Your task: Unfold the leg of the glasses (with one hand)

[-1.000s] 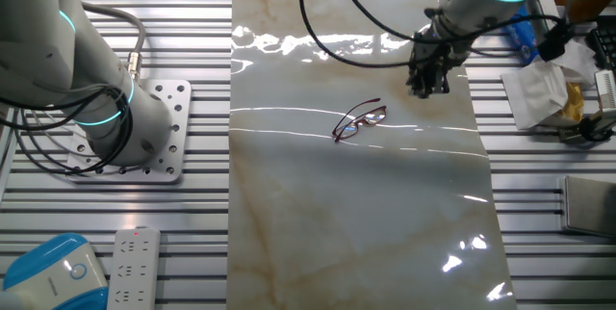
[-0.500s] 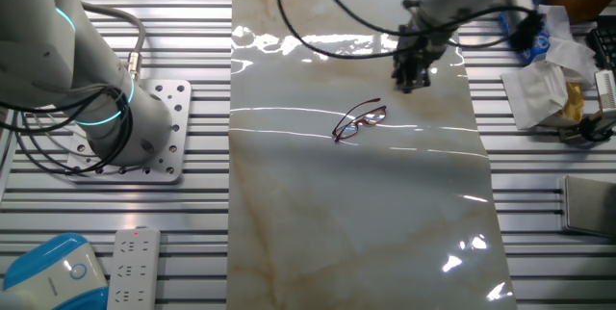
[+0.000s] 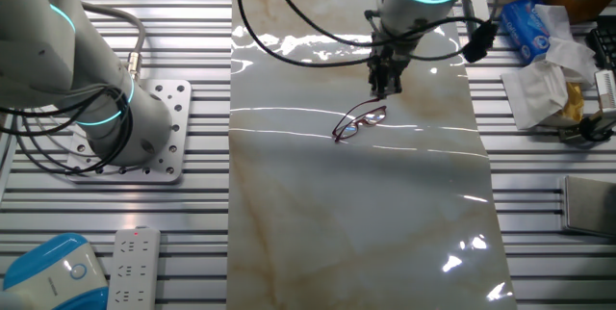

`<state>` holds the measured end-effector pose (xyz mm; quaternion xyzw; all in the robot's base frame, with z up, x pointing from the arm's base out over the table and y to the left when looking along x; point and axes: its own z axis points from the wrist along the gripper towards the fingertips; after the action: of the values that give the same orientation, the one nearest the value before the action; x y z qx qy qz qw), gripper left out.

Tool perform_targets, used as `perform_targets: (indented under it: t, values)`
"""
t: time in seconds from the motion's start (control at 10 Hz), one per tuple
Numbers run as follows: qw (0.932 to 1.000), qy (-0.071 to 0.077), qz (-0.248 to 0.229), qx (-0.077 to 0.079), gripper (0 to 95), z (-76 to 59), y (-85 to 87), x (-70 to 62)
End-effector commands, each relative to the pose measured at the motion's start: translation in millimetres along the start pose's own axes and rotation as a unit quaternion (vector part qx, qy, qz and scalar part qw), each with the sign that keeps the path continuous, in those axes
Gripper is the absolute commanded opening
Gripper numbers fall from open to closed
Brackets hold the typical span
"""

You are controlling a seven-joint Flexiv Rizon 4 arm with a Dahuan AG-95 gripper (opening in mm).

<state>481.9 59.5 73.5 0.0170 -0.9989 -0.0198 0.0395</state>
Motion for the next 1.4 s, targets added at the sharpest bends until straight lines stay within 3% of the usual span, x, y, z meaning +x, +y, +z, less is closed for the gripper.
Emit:
perform_targets:
  t: [0.1, 0.5, 0.7, 0.9, 1.1, 1.3, 1.4]
  values:
    - [0.9997, 0.024, -0.001, 0.007, 19.0, 10.2, 8.7, 2.2]
    - [0.9968, 0.073, -0.026, 0.020, 19.0, 17.5, 10.7, 2.1]
    - [0.9945, 0.081, -0.046, 0.050, 19.0, 25.5, 9.5, 7.3]
    - [0.9939, 0.082, -0.045, 0.057, 19.0, 32.7, 8.1, 18.4]
    - [0.9903, 0.087, -0.054, 0.094, 19.0, 33.9, 7.6, 20.6]
    - [0.9875, 0.090, -0.063, 0.113, 19.0, 35.1, 7.3, 23.2]
    - [0.9871, 0.090, -0.064, 0.116, 19.0, 35.5, 5.9, 24.6]
